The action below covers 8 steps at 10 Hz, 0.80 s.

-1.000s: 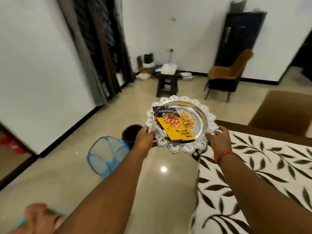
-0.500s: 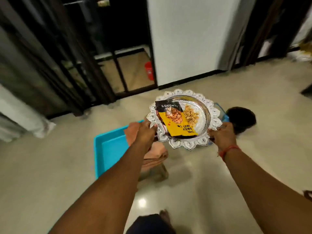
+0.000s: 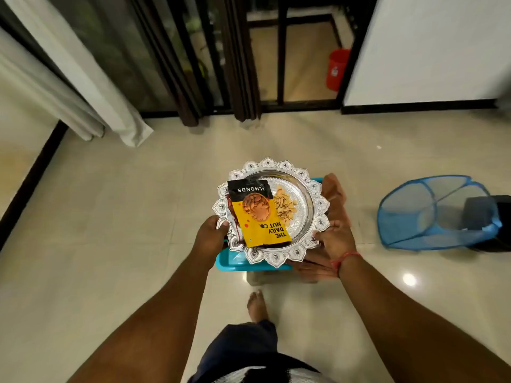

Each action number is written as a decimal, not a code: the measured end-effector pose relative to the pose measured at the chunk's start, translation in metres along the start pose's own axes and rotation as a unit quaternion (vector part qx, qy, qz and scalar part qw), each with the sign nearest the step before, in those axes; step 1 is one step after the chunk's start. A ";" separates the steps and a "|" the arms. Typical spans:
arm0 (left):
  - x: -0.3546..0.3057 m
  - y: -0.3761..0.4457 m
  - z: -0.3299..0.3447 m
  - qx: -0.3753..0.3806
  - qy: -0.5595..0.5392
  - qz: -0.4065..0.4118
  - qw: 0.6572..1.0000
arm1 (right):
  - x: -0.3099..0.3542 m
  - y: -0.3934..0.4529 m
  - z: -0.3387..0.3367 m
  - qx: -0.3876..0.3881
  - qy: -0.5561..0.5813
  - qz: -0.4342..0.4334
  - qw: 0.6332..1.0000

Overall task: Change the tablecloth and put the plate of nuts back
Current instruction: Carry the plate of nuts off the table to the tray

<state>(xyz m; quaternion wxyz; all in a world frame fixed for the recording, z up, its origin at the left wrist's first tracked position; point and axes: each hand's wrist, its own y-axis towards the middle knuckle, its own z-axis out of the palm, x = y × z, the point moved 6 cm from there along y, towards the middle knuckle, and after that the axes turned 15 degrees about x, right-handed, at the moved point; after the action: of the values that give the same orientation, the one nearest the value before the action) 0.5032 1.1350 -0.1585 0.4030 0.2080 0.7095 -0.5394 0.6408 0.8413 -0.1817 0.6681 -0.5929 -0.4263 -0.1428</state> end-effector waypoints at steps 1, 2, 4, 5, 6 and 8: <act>0.021 0.025 -0.038 -0.006 -0.014 -0.029 0.999 | -0.003 0.032 0.042 0.017 -0.041 0.036 0.998; 0.041 0.050 -0.065 -0.022 -0.011 -0.069 0.997 | -0.014 0.062 0.077 0.010 -0.062 0.045 0.997; 0.072 0.081 -0.084 -0.054 -0.005 -0.140 0.989 | -0.044 0.104 0.101 0.054 -0.098 0.149 0.982; 0.085 0.093 -0.087 -0.065 -0.005 -0.161 0.985 | -0.048 0.114 0.103 0.041 -0.178 0.109 0.977; 0.093 0.104 -0.086 -0.065 -0.002 -0.179 0.982 | -0.069 0.116 0.099 -0.014 0.051 0.180 0.982; 0.102 0.119 -0.082 -0.070 -0.003 -0.205 0.976 | -0.070 0.130 0.110 -0.008 -0.122 0.116 0.986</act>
<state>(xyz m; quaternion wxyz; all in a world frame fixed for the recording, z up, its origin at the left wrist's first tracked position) 0.5020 1.2366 -0.3034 0.2993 0.0278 0.7718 -0.5603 0.6456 0.9530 -0.3276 0.6182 -0.6565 -0.4321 0.0059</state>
